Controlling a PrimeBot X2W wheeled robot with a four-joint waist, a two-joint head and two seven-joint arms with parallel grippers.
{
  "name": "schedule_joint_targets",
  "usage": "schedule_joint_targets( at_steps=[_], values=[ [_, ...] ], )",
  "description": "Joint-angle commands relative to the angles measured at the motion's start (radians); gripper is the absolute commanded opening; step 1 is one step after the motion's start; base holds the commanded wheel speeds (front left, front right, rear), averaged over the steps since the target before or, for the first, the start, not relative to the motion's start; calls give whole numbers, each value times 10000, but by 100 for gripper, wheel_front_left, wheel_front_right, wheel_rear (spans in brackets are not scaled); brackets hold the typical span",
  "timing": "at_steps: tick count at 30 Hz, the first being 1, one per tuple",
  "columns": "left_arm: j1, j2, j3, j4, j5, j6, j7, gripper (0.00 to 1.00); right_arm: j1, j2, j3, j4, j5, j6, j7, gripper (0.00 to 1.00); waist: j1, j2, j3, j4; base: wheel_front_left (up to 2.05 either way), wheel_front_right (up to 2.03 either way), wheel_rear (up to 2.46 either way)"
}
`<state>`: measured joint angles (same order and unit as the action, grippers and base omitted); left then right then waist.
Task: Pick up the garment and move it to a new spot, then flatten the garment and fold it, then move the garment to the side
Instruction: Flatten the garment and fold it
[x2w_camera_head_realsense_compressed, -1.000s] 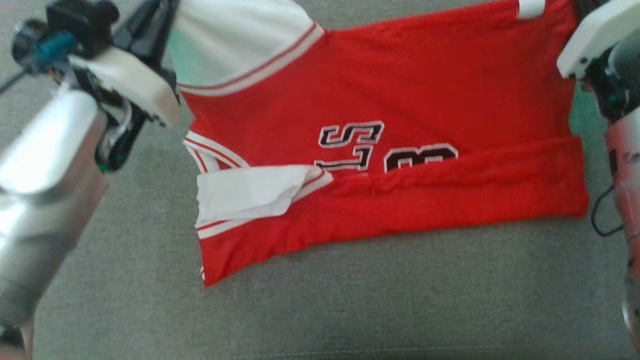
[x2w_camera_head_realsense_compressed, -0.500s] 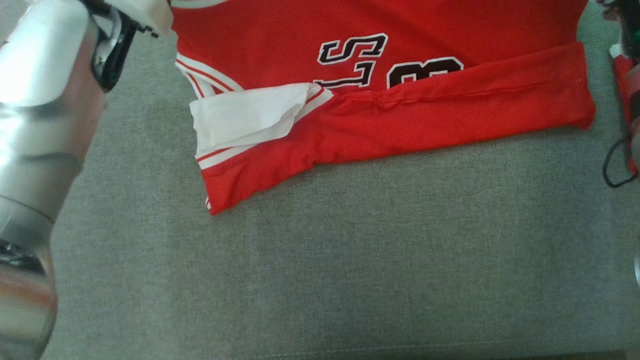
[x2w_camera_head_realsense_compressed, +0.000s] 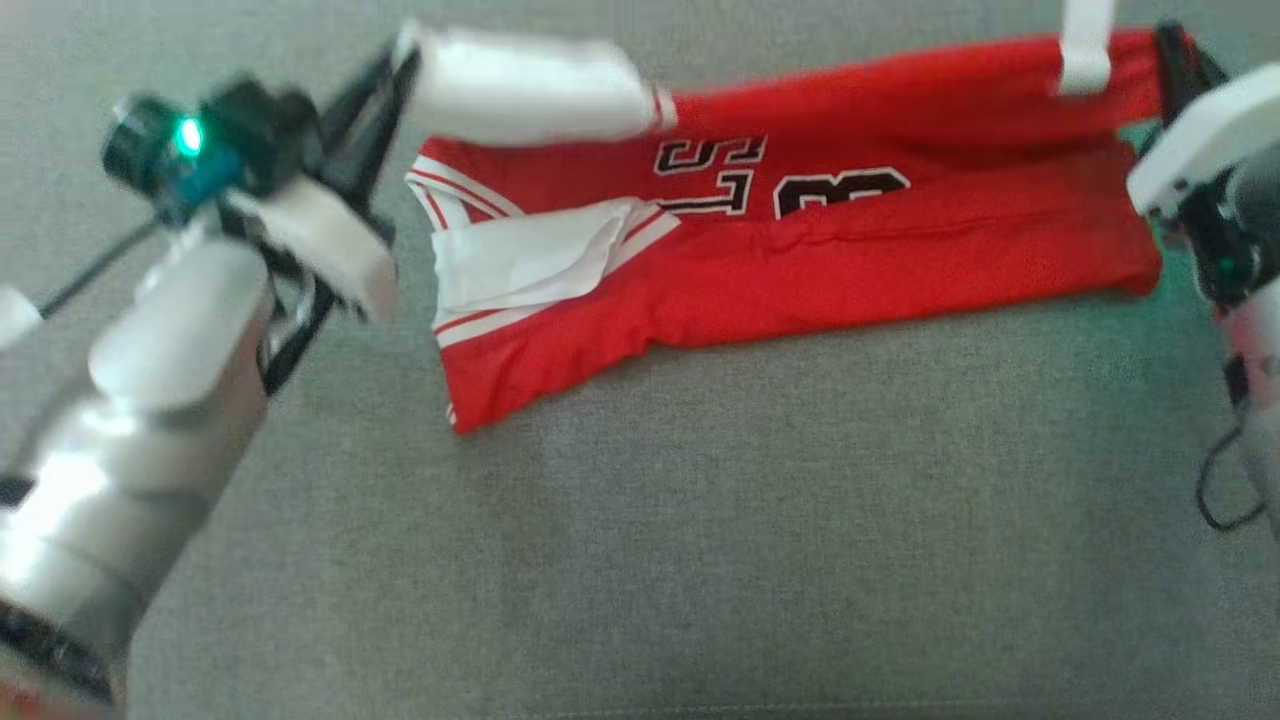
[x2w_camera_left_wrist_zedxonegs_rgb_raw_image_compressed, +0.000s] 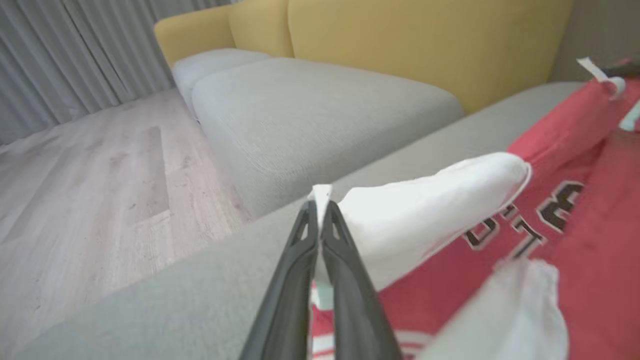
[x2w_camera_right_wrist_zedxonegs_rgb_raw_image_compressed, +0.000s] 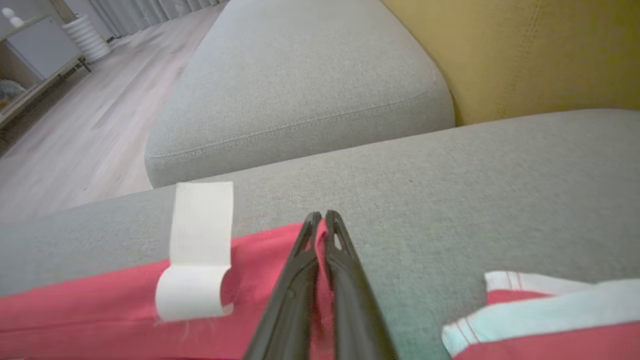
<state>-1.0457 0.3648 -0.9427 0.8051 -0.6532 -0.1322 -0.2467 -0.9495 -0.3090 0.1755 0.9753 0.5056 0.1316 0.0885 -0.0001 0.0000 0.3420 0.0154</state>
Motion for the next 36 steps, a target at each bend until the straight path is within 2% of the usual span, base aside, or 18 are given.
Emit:
schedule_joint_targets(
  at_steps=[1,5,10,14,22,29,30,31,32,36],
  values=[
    [18,735,18,-570,-269,20,183,0,257,-226,315,-526,243,-9,184,0,1,0,-335,99,0,0,0],
    [637,1202,-225,-1133,-733,19,556,0,797,-452,657,-782,537,-9,533,0,1,0,-601,116,0,0,0],
    [1540,1890,-854,-2237,-1403,17,1531,0,1519,-924,1252,-1173,801,-9,1182,0,1,0,-914,157,0,0,0],
    [1952,2269,-1266,-2978,-1521,17,2063,0,1869,-1311,1608,-1431,930,-9,1760,0,1,0,-999,157,0,0,0],
    [2410,2409,-1710,-3595,-1410,212,2571,0,2335,-1832,2279,-1765,579,-9,2317,0,1,0,-1053,65,0,0,0],
    [2551,2271,-1983,-3548,-1206,454,2727,0,2572,-1723,2519,-1688,582,-9,2533,0,1,0,-1091,-39,0,0,0],
    [2556,2245,-1972,-3520,-1156,558,2650,27,2560,-1712,2503,-1696,593,-9,2489,16,1,0,-1101,-59,0,0,0],
    [2556,2217,-1943,-3478,-1096,677,2518,96,2533,-1688,2453,-1676,601,-9,2440,100,1,0,-1126,-80,0,0,0],
    [2563,2172,-1904,-3429,-1072,779,2395,100,2503,-1645,2415,-1679,621,-9,2380,100,1,0,-1167,-103,0,0,0],
    [2439,1871,-1451,-3278,-1148,1241,1602,100,2134,-1369,1557,-1562,873,-9,1628,100,1,0,-1357,-177,0,0,0]
  ],
)
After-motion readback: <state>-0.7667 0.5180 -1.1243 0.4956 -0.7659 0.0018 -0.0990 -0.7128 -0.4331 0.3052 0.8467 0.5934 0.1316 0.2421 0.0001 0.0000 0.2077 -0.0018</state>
